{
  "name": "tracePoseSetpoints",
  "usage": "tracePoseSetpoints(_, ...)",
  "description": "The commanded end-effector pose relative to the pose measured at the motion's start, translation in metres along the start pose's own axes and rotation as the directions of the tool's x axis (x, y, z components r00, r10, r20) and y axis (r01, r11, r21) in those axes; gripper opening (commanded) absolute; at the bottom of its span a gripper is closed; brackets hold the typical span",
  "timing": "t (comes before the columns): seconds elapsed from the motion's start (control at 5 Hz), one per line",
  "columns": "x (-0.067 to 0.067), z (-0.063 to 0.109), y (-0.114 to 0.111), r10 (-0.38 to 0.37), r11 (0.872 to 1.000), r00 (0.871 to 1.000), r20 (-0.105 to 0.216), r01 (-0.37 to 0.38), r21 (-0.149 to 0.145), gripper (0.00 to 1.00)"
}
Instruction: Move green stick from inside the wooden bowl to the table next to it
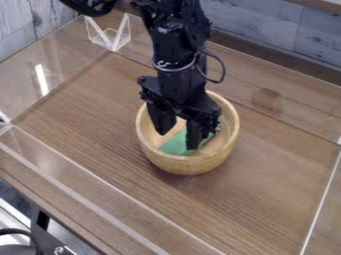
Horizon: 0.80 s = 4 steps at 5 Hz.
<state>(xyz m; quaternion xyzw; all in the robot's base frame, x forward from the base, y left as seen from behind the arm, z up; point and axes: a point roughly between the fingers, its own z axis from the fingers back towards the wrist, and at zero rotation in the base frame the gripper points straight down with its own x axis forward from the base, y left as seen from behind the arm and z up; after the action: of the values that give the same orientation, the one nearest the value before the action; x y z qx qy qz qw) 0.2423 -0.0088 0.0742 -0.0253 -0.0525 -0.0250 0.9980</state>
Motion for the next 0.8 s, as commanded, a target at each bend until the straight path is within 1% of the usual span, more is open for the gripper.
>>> tracePoseSetpoints(0.0,0.0119,0.0149,-0.0039,-0.008,1.000,0.998,0.066,0.008,0.001,1.00)
tracePoseSetpoints(0.6,0.0139,0.0066,-0.0077,-0.006,1.000,0.997,0.071,0.006,0.014,1.00)
